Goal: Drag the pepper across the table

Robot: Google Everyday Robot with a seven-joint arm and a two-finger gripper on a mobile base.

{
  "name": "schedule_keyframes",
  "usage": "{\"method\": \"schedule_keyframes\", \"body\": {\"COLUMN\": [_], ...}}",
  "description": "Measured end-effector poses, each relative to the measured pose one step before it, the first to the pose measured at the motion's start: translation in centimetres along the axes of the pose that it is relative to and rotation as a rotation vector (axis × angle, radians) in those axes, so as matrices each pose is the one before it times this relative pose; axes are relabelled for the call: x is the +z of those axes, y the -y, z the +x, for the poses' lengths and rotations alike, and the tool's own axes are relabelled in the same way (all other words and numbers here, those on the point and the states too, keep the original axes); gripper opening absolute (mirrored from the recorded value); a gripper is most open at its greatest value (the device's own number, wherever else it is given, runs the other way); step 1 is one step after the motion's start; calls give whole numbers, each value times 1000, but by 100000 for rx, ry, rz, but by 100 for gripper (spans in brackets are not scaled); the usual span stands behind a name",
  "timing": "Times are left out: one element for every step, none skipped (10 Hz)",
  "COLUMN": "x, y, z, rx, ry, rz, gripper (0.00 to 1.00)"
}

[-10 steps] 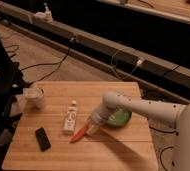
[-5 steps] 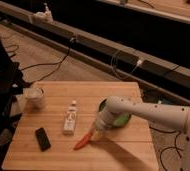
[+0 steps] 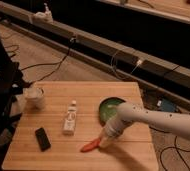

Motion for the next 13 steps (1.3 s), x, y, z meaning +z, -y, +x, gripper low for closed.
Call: {"method": "schedule_keyframes", "body": {"x": [-352, -691, -574, -799, -786, -951, -576, -639, -469, -537, -407, -408, -339], "y": [-464, -524, -340, -330, -296, -237, -80, -155, -104, -51, -33, -34, -32], "z": [1325, 1893, 1362, 1788, 1553, 1653, 1089, 1446, 996, 1193, 1050, 1076, 919], "rx": [4087, 5649, 3750, 4797, 4157, 4738, 3250, 4521, 3298, 3865, 3501, 3701, 2866], "ry": [-397, -710, -833, -1189, -949, -604, -116, -3, 257, 396, 433, 338, 84], "rz": [565, 1271, 911, 1464, 1249, 1782, 1212, 1332, 1032, 1195, 852, 834, 646], "gripper": [13, 13, 13, 13, 13, 13, 13, 13, 13, 13, 13, 13, 13]}}
